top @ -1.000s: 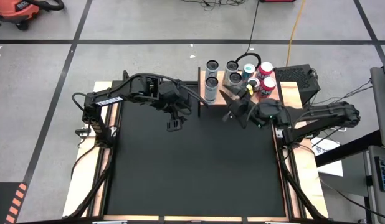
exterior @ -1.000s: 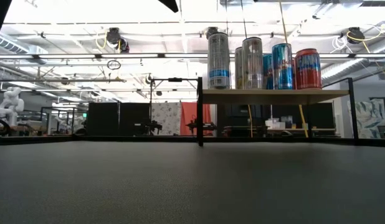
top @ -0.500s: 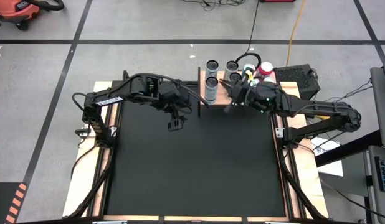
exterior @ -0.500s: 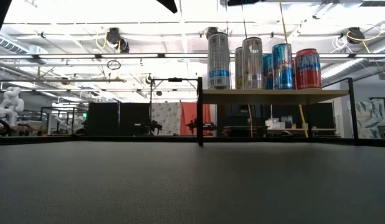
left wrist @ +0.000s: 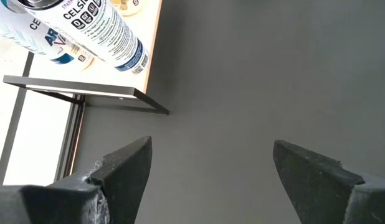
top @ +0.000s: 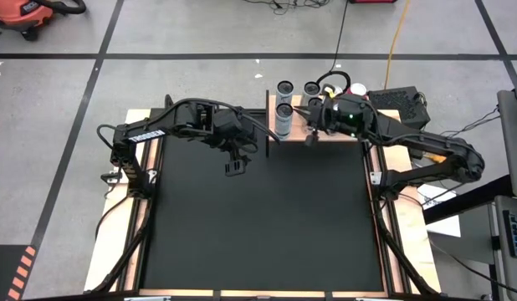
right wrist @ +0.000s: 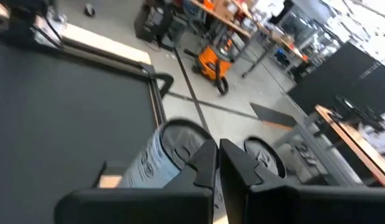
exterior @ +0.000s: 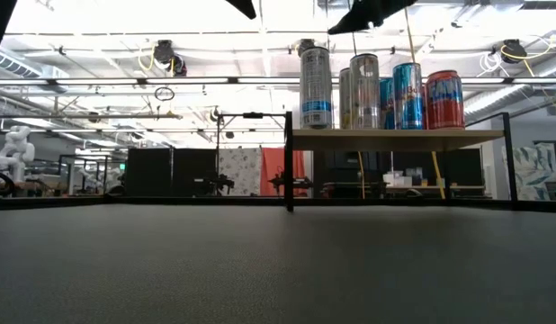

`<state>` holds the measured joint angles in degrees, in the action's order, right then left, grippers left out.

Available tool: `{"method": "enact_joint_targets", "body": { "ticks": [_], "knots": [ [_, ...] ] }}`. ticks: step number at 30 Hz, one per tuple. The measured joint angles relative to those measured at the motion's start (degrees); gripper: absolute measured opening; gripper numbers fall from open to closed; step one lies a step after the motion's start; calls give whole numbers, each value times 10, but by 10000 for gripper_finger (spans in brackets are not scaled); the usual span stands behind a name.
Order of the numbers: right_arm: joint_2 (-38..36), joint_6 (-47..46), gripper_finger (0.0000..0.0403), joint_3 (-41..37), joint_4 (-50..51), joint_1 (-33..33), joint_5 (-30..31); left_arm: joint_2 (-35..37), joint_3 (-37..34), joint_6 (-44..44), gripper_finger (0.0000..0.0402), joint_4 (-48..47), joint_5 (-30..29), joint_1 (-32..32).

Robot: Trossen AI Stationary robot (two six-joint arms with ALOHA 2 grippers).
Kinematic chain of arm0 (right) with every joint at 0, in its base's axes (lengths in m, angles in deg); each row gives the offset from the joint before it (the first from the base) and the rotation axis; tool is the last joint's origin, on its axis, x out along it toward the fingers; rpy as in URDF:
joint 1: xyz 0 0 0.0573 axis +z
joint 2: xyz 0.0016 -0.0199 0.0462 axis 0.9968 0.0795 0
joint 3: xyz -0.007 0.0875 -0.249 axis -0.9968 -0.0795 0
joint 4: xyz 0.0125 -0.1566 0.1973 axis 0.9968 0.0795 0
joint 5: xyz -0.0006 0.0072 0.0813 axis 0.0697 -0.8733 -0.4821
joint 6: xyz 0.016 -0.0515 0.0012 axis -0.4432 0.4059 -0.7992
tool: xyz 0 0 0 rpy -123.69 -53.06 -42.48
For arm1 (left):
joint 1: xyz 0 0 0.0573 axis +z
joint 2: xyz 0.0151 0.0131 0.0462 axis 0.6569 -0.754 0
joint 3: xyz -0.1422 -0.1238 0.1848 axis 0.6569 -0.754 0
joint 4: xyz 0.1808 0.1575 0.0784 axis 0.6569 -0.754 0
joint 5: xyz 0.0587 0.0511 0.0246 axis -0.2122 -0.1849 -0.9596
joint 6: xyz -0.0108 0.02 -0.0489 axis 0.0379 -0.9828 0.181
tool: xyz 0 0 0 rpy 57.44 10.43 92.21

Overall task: Place canned beverage on shelf
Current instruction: Put the white blue soda can on the shelf aligned with the white blue soda can

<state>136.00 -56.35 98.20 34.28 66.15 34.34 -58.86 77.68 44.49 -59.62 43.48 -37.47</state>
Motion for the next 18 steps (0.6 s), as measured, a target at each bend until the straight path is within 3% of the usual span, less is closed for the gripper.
{"method": "enact_joint_targets", "body": {
  "ticks": [10, 18],
  "knots": [
    [27, -9, 0, 0, 3, -39, -43, 0, 0, 0, 333, 0, 0, 0],
    [37, -8, 0, 0, -10, -48, -43, 0, 0, 0, 333, 1, 0, 0]
  ]
}}
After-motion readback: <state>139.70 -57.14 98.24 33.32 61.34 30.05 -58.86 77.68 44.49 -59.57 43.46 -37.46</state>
